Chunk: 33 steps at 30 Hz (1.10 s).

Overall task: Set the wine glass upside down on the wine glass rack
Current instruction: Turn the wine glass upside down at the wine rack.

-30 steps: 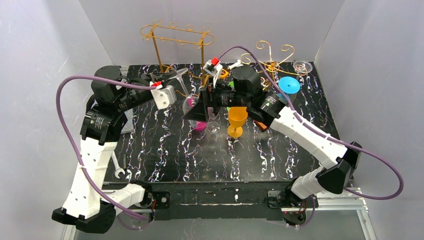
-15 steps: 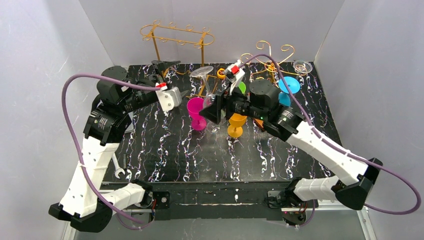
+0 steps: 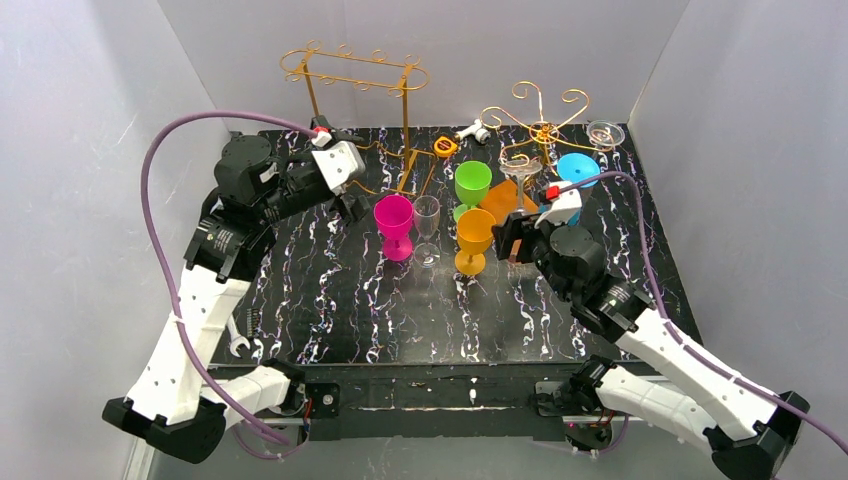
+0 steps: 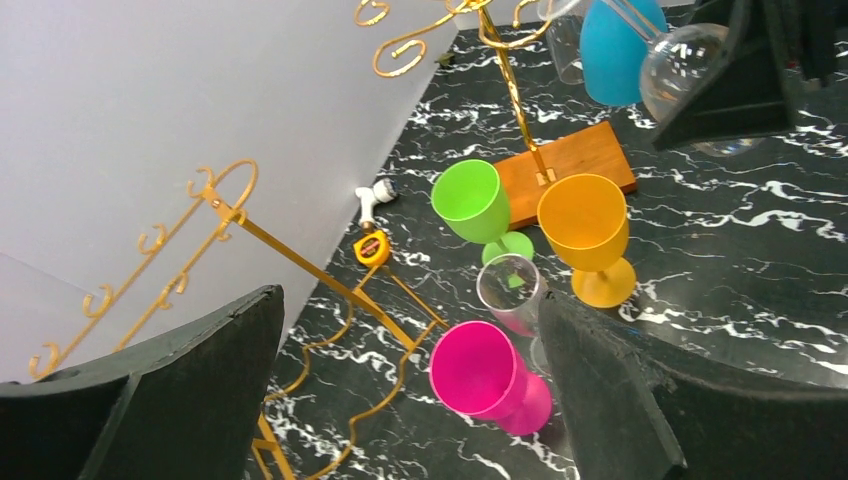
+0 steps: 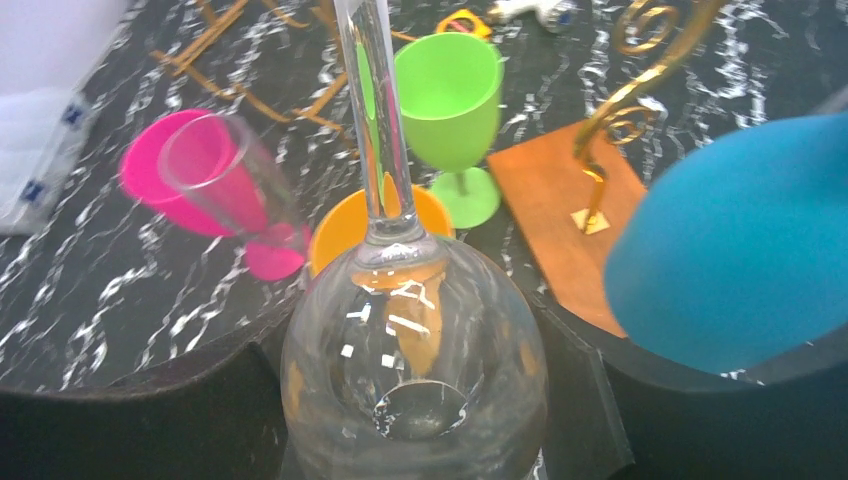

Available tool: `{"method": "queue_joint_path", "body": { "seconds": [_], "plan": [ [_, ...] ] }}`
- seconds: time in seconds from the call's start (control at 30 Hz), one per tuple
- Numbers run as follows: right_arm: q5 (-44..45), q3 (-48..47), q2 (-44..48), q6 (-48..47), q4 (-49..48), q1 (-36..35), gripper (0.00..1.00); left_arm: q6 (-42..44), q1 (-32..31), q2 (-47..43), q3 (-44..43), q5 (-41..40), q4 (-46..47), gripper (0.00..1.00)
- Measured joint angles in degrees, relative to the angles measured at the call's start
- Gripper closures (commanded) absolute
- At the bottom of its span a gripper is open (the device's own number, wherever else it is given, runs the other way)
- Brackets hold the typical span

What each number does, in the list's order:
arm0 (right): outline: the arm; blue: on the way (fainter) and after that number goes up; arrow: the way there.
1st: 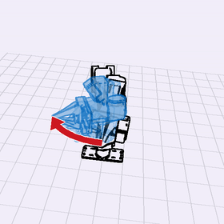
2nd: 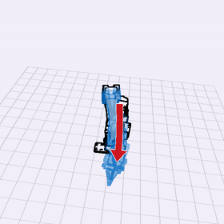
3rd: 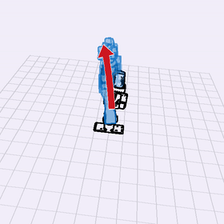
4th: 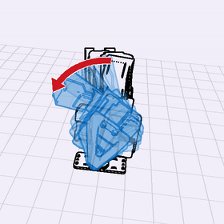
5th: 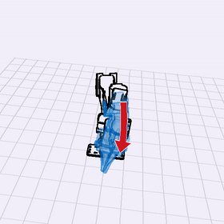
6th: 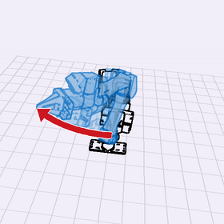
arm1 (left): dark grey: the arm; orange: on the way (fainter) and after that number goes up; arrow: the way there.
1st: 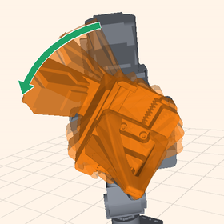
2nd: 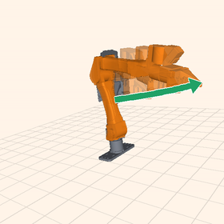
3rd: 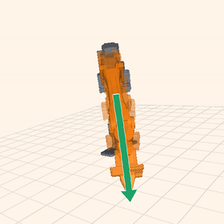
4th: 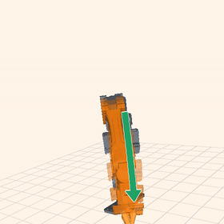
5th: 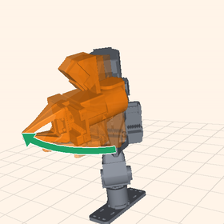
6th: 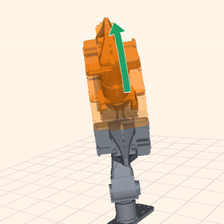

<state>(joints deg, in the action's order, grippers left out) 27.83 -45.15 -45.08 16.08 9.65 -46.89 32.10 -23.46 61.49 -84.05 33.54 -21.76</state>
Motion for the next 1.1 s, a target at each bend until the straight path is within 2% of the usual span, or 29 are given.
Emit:
{"method": "queue_joint_path", "body": {
  "seconds": [0.27, 0.63, 1.1],
  "plan": [
    [-1.33, 1.55, -5.01, 2.93, -5.57, 9.75, 0.59, -2.75, 0.02, -0.37, 3.13, 0.37, 0.76, 0.02],
    [-4.22, 1.53, -8.96, 5.18, -11.26, 11.72, 0.60, -2.97, 0.02, -1.99, 4.90, 1.14, 2.10, 0.02],
    [-8.41, 0.76, -13.29, 7.45, -13.27, 13.79, 0.63, -3.52, 0.02, -2.14, 5.46, 1.62, 2.36, 0.02]
  ]
}}
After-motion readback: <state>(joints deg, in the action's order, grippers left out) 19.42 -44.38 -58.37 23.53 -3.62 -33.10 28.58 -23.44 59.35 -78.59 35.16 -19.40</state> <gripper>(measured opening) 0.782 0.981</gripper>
